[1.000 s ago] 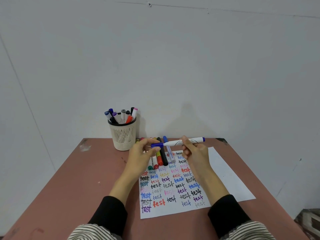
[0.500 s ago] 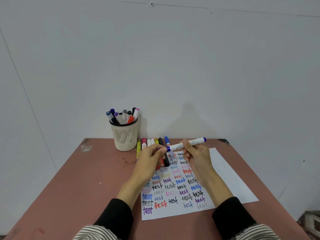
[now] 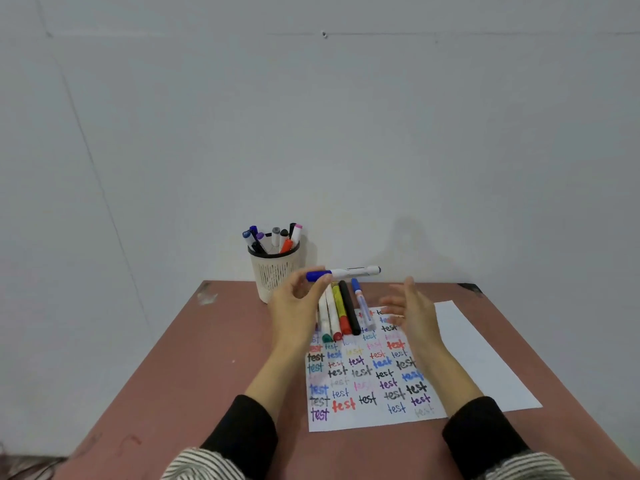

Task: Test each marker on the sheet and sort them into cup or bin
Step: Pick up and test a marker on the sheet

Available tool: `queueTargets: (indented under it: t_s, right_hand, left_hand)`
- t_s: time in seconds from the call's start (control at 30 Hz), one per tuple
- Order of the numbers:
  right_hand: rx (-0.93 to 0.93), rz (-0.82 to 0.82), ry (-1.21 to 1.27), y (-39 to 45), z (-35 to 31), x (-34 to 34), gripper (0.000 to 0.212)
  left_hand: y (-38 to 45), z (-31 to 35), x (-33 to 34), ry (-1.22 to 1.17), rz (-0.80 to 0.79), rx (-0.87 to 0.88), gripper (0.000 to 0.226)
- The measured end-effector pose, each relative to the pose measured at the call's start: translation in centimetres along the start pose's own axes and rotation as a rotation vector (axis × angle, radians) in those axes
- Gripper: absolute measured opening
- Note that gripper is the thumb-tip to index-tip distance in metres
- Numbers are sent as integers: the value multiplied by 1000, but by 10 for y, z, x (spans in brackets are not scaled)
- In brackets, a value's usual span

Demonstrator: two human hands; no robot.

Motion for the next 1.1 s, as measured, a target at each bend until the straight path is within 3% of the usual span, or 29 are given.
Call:
queueTargets:
  t_s: [0.13,0.2,0.33,0.53,0.77,0.9,1.0,1.1]
  right_hand:
    - [-254,-126,-627,-11,14,12,25]
    - [-325,-233,-845,-11,26,16,38]
    - [-269,-428,-1170,-8,39,17,62]
    - [-295,-439,-1221,-6,42,19,66]
    - [-301,-441,-1228,-9,37,20,64]
    - [-294,-451,-1231,-10,35,20,63]
    - [-290,-459,-1225,-7,37,20,63]
    - [-295,-460,-1229,-8,35,20,62]
  left_hand:
    - [11,34,-37,124,207,245,19]
    - [18,50,-58,162,291,357,25]
    - [32,64,-84,243,355,460,31]
    - [66,66,-89,392,272,436,35]
    - [106,68,-64,594,14,169,39]
    - [118,50,-59,1045,-30,65,27]
    - [118,36,-57,1225,-92,-12,38]
    - [97,26,-47,1062,85,179,39]
Point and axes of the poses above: each hand's wrist, its own y-axis towards the middle knuckle, its own x-axis out of the palm, z = x × y, the point moved 1 cm from there along y, towards the middle knuckle, and after that the axes turned 2 degrees about -z, right-handed, at the moved point
